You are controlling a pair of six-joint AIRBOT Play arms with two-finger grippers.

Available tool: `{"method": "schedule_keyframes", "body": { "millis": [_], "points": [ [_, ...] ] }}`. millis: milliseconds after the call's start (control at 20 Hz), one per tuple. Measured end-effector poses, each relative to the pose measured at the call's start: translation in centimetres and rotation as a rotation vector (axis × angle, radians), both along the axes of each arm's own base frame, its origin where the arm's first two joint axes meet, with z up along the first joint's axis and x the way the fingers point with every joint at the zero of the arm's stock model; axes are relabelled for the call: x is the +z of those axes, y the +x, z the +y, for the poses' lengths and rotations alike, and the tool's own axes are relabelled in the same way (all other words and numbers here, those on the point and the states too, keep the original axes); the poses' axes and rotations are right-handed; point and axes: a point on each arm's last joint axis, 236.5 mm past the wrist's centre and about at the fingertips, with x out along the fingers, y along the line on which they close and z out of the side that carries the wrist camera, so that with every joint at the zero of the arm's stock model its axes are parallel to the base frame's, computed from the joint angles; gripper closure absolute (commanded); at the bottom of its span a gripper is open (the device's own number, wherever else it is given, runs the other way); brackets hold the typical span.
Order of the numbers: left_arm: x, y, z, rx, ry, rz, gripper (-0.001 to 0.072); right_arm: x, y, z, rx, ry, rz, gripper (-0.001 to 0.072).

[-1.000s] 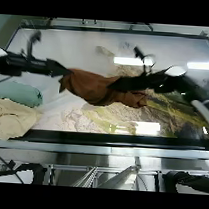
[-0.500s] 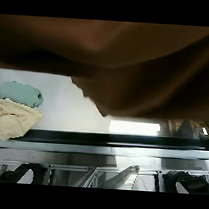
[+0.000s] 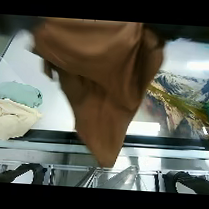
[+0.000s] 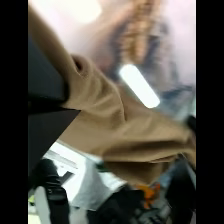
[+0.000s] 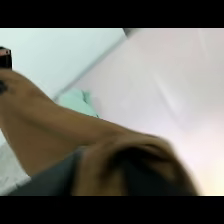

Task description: Fold the shirts.

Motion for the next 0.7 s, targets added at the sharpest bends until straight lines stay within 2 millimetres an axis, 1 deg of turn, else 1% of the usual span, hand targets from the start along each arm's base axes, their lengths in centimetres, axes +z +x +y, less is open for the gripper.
{"method": "schedule_keyframes", "body": {
  "millis": [50, 100, 150, 200, 250, 300, 350, 400, 550, 600, 700],
  "points": [
    [-4.0, 2.1, -0.3, 0.001, 0.024, 0.084, 0.028, -3.9, 2.5, 0.1, -0.006, -0.014, 0.088, 0.0165],
    [-8.4, 4.2, -0.3, 0.009, 0.054, 0.169, 0.0058, -7.3, 4.4, 0.0, -0.012, -0.018, 0.163, 0.0165],
    [-11.4, 5.7, -0.1, 0.018, 0.066, 0.23, -0.0005, -9.9, 5.7, -0.3, -0.014, -0.018, 0.228, 0.0165],
    [-13.7, 7.0, 0.3, 0.022, 0.065, 0.276, -0.0006, -12.3, 6.4, -0.7, -0.008, -0.019, 0.288, 0.0166],
    [-15.1, 8.0, 0.8, 0.024, 0.056, 0.31, -0.0006, -14.0, 6.6, -1.4, 0.007, -0.022, 0.341, 0.0171],
    [-16.3, 9.0, 1.6, 0.031, 0.05, 0.341, -0.0006, -15.3, 6.3, -2.1, 0.033, -0.026, 0.388, 0.0242],
    [-17.3, 9.5, 2.5, 0.033, 0.047, 0.373, -0.0006, -16.3, 5.7, -2.7, 0.061, -0.036, 0.428, 0.0308],
    [-18.3, 9.5, 3.3, 0.034, 0.054, 0.414, -0.0006, -17.3, 4.8, -3.3, 0.095, -0.052, 0.47, 0.031],
    [-22.3, 7.6, 4.8, 0.01, 0.093, 0.568, -0.0004, -21.0, 0.6, -4.2, 0.197, -0.091, 0.629, 0.0313],
    [-23.8, 6.7, 5.0, 0.006, 0.108, 0.616, 0.0012, -22.3, -0.9, -4.4, 0.224, -0.098, 0.68, 0.0326],
    [-26.4, 5.1, 4.8, 0.0, 0.13, 0.7, 0.0011, -24.8, -4.2, -4.6, 0.264, -0.097, 0.782, 0.0335]
  ]
}}
